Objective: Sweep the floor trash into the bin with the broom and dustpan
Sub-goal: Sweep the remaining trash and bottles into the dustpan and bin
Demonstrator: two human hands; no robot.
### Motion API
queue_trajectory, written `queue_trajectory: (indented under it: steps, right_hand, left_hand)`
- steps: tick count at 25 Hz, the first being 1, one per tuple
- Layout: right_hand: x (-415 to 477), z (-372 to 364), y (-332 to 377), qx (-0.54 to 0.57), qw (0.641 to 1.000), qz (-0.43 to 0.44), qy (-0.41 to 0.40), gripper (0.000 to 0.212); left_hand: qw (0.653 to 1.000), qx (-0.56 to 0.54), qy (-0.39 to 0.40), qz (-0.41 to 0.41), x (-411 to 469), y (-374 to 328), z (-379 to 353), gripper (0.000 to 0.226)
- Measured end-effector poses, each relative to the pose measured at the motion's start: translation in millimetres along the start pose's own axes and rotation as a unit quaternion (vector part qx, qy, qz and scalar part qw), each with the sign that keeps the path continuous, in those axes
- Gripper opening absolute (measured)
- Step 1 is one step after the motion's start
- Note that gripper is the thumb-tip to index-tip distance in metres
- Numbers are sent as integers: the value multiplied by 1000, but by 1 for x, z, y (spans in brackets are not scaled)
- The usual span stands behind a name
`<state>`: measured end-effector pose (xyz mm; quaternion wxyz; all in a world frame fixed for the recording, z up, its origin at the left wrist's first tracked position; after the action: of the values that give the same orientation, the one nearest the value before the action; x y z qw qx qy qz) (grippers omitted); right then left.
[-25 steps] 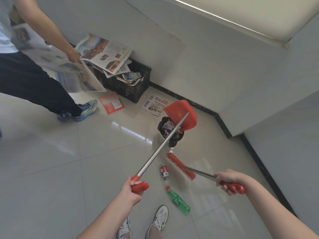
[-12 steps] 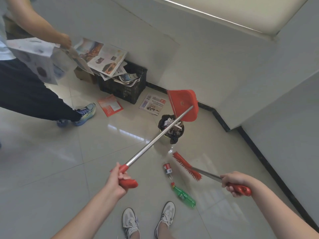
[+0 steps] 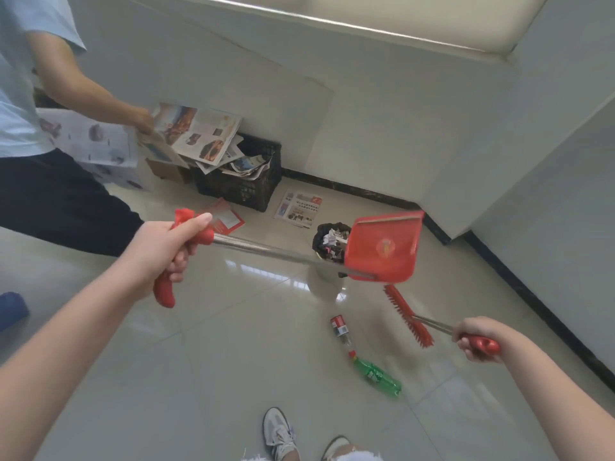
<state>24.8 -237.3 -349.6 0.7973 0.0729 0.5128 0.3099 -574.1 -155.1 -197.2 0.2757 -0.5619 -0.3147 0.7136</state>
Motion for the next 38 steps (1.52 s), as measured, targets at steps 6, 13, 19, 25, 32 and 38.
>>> queue_trajectory:
  steps: [6, 13, 19, 25, 32, 38]
  right_hand:
    - [-8, 10, -29, 63, 998, 10, -23, 8]
    - [-3, -4, -84, 104, 994, -10, -18, 9]
    - [-2, -15, -128, 122, 989, -74, -28, 11]
    - [-8, -39, -160, 240, 957, -152, -66, 18]
    - [-10, -95, -158, 373, 899, -205, -104, 25]
    - [7, -138, -132, 423, 871, -213, -128, 20]
  left_hand:
    - [940, 298, -46, -161, -36, -34, -86, 60]
    - [766, 579, -101, -261, -28, -8, -153, 66]
    - [623, 685, -96, -364, -4, -6, -205, 59]
    - [554, 735, -16, -391, 61, 24, -270, 52]
    - [524, 748, 81, -399, 121, 54, -332, 49]
    - [543, 732, 114, -395, 156, 66, -348, 58]
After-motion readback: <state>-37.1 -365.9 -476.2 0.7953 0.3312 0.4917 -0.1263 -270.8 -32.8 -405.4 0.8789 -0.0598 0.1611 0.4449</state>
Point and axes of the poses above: each hand's wrist, its own x-axis towards the middle knuckle, its own z-axis out of the back of the hand, y = z × x, the point moved 9 cm from there along x, towards the middle knuckle, and after that the axes turned 15 degrees about z, right-handed, at the moved point
